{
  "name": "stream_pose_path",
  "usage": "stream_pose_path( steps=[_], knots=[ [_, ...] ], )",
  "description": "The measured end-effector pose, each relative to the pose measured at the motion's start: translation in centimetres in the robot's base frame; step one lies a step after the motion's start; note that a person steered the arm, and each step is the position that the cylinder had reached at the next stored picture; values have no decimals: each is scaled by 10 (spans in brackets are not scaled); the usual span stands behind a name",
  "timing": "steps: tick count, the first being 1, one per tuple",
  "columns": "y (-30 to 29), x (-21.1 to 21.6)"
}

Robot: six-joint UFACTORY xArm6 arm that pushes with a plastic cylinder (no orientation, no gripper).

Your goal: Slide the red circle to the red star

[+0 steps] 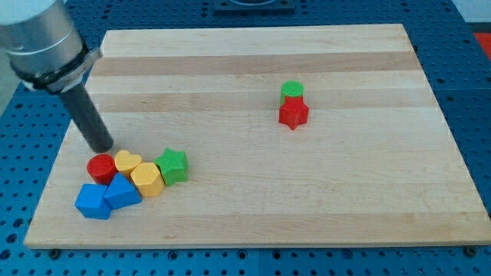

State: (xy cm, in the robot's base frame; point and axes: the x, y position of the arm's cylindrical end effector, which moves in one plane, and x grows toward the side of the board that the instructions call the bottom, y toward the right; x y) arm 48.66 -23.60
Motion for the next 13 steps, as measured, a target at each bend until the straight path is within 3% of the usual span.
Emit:
stream_pose_path(
  steps=[4, 6, 10, 13],
  knots=[
    [-47, 85],
    [-25, 85],
    [28, 45],
    [28, -45]
  ],
)
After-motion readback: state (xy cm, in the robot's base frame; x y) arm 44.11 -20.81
